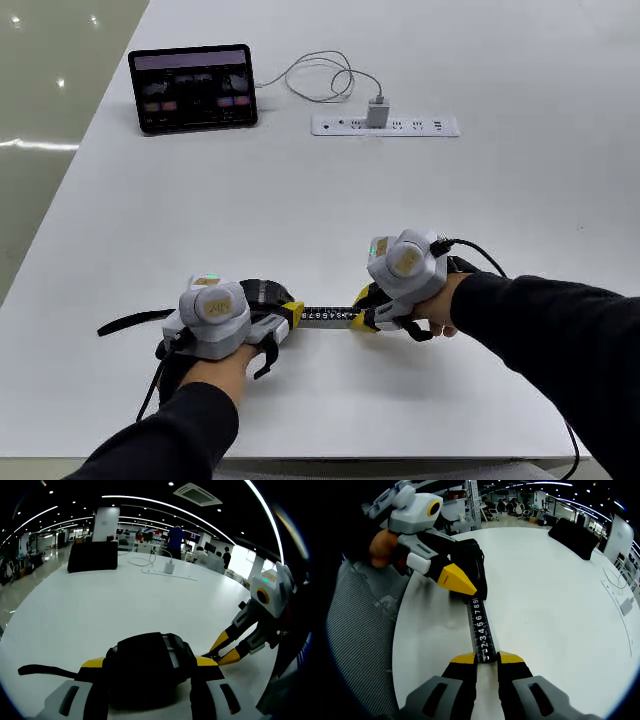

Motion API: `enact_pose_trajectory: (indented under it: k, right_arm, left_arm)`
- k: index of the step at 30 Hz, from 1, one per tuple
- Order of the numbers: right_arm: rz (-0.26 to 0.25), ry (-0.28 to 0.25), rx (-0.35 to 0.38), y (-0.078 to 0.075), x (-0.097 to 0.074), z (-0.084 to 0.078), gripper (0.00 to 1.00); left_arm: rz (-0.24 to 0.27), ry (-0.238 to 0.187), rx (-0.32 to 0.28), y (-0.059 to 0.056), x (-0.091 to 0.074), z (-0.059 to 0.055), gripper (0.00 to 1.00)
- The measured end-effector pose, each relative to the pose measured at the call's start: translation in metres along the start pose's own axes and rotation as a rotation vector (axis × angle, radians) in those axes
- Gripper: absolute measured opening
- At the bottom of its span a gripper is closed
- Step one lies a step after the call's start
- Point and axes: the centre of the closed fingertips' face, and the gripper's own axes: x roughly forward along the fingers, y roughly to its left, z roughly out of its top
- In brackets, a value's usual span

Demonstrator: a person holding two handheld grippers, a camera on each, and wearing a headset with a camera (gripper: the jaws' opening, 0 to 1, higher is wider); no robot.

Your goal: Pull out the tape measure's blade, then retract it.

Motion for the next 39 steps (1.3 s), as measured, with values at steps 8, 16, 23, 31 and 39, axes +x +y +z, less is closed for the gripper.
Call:
enact_pose_trajectory:
  k: [8, 16, 23, 31, 39]
  right_arm:
    - [0.0, -0.003, 0.004, 0.0, 0.005, 0.006, 0.11]
    - [0.001, -0.013, 0.018, 0.0, 0.008, 0.011, 0.11]
    - [0.002, -0.014, 0.0, 0.002, 0.012, 0.016, 0.11]
    - [0.004, -0.028, 0.003, 0.003, 0.014, 0.022, 0.11]
    - [0.006, -0.036, 0.005, 0.004, 0.016, 0.025, 0.11]
  left_arm:
    - [0.0, 0.001, -0.002, 0.0, 0.0, 0.0, 0.61]
    - [-0.001, 0.0, -0.007, 0.001, 0.001, 0.0, 0.61]
    - [0.0, -0.001, -0.007, 0.001, 0.001, 0.0, 0.62]
    - [-0.002, 0.002, -0.012, 0.001, 0.001, 0.0, 0.62]
    - [-0.002, 0.005, -0.011, 0.001, 0.0, 0.0, 0.62]
